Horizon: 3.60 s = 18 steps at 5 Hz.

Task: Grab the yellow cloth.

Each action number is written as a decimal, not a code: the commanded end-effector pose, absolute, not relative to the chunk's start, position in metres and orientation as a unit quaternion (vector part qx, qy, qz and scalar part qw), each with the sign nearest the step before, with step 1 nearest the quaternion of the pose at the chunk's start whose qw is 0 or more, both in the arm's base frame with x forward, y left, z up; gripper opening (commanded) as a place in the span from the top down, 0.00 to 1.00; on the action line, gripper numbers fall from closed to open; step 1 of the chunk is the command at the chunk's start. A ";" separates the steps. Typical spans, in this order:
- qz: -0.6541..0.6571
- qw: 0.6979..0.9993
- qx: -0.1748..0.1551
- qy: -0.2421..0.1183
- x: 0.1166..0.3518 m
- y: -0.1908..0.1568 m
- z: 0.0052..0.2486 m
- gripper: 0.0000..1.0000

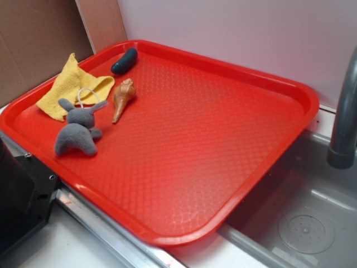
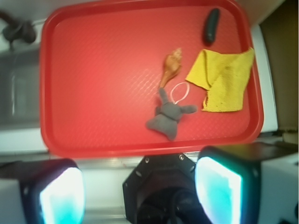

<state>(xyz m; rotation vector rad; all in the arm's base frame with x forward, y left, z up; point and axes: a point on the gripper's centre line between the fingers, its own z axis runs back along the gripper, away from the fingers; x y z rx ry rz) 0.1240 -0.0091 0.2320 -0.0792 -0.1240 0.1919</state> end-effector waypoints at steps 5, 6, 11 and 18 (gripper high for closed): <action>0.355 0.925 0.029 -0.129 0.195 0.145 0.101 0.00; 0.341 0.930 0.021 -0.135 0.202 0.146 0.077 0.00; 0.373 0.913 0.102 -0.131 0.216 0.136 0.008 1.00; 0.103 0.991 -0.034 -0.082 0.225 0.017 0.204 1.00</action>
